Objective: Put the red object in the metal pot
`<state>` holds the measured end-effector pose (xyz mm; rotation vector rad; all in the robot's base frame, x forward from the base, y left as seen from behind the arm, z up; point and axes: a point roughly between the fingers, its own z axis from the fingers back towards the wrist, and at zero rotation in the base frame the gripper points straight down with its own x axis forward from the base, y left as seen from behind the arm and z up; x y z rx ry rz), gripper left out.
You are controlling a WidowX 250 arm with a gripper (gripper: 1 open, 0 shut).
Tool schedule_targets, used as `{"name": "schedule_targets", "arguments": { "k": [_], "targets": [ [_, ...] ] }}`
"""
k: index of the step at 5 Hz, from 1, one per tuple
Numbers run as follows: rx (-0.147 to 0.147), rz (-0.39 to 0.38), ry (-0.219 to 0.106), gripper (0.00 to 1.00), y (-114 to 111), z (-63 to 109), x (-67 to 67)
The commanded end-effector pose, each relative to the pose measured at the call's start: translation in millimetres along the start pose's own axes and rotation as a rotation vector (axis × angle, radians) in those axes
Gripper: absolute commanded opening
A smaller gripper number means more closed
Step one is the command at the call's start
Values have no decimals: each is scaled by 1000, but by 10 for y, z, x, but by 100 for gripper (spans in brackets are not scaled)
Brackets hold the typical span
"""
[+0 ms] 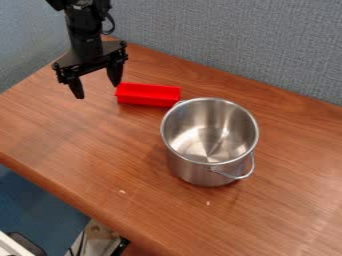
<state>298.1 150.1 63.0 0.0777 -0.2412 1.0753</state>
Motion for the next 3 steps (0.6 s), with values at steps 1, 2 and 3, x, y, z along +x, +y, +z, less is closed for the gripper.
{"name": "schedule_targets", "arguments": {
  "k": [1, 2, 3],
  "targets": [
    [-11, 51, -8, 100, -24, 84, 78],
    [-30, 51, -18, 100, -143, 158, 36],
    [-38, 90, -24, 100, -287, 230, 0]
  ]
}}
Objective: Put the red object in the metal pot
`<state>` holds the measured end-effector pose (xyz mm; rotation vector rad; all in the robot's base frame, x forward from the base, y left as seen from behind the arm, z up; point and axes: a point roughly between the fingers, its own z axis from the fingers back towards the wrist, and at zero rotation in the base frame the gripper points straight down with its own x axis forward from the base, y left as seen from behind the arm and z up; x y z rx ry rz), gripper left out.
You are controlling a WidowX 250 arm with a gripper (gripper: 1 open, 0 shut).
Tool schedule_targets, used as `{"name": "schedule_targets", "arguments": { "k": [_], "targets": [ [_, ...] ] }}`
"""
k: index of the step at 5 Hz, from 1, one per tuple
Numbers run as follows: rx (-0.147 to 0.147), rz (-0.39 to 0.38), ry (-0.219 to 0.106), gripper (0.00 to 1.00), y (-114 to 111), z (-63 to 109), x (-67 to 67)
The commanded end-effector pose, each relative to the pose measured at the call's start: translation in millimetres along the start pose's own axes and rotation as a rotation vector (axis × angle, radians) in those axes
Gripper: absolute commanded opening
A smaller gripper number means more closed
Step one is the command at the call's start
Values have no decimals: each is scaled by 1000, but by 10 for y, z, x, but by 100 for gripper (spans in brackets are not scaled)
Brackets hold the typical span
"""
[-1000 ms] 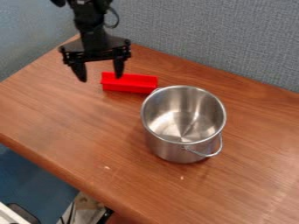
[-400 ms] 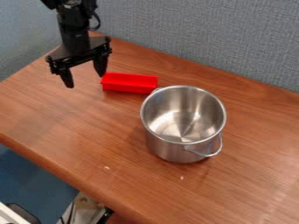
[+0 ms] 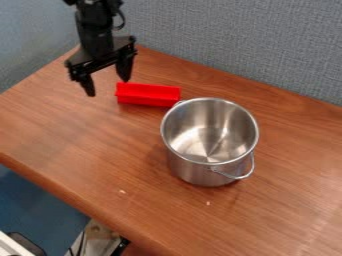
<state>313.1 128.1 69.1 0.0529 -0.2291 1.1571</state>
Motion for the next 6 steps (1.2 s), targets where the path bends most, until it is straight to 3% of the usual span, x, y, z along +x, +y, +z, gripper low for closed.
{"name": "schedule_targets", "arguments": {
  "k": [1, 2, 3, 4, 5, 6],
  "targets": [
    [40, 213, -51, 100, -201, 232, 40],
    [121, 397, -63, 100, -323, 273, -4],
    [192, 497, -77, 100, -437, -54, 50],
    [232, 497, -105, 100, -527, -400, 84],
    [270, 468, -124, 100, -606, -495, 184],
    [258, 407, -145, 100, -590, -393, 240]
  ]
}}
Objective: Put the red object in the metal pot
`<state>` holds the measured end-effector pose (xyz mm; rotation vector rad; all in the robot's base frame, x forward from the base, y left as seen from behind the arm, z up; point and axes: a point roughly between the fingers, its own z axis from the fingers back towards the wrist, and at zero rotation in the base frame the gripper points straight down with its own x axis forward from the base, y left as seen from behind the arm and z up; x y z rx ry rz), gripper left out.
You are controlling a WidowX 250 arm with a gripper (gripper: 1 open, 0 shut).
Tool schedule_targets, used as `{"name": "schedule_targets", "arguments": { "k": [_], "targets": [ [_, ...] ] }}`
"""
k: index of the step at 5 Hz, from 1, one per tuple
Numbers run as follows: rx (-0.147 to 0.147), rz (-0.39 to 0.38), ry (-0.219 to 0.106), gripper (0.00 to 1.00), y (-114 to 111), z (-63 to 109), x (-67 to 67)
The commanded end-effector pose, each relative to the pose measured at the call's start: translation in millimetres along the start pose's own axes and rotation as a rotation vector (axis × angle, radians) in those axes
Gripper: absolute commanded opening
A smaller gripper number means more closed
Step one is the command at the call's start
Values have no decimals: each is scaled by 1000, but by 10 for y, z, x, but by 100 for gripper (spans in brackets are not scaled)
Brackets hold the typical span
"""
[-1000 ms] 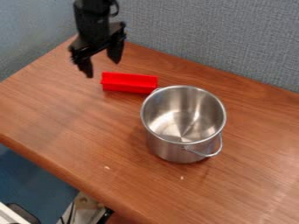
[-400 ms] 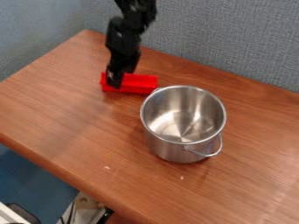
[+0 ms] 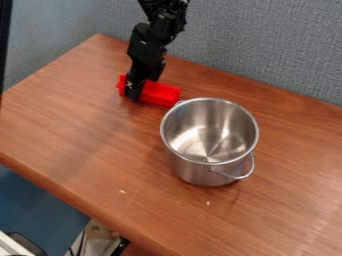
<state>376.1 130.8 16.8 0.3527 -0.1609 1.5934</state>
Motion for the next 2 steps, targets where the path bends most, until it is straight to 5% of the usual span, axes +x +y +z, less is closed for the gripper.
{"name": "schedule_targets", "arguments": {
  "k": [1, 2],
  "targets": [
    [-72, -53, -49, 100, 0, 327, 161],
    [-56, -87, -28, 100, 82, 312, 199]
  ]
}}
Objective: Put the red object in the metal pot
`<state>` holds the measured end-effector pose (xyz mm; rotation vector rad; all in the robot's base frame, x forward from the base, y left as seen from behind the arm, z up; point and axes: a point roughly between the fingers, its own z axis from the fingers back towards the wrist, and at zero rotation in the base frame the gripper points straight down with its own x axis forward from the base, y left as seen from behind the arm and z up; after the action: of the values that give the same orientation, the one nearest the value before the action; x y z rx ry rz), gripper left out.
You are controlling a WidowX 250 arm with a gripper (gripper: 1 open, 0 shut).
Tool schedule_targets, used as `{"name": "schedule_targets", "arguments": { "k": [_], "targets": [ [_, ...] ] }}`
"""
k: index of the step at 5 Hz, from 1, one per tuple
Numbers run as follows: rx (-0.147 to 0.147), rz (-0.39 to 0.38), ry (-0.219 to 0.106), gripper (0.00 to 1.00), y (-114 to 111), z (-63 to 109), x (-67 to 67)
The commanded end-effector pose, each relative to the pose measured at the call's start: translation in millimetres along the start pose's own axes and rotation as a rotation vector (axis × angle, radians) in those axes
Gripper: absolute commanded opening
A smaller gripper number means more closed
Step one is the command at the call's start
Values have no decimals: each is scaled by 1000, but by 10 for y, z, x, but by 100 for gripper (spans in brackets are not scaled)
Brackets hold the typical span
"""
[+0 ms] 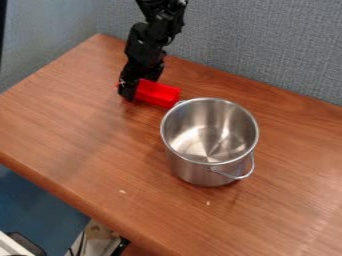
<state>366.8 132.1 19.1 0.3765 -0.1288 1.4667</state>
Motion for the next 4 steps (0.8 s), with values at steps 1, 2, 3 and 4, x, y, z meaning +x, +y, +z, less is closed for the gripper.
{"name": "schedule_targets", "arguments": {
  "k": [1, 2, 3, 4],
  "targets": [
    [-60, 8, 1, 100, 98, 277, 209],
    [-102, -89, 12, 100, 81, 375, 278],
    [-146, -186, 23, 100, 70, 485, 335],
    [-142, -355, 26, 100, 27, 332, 357]
  ]
}}
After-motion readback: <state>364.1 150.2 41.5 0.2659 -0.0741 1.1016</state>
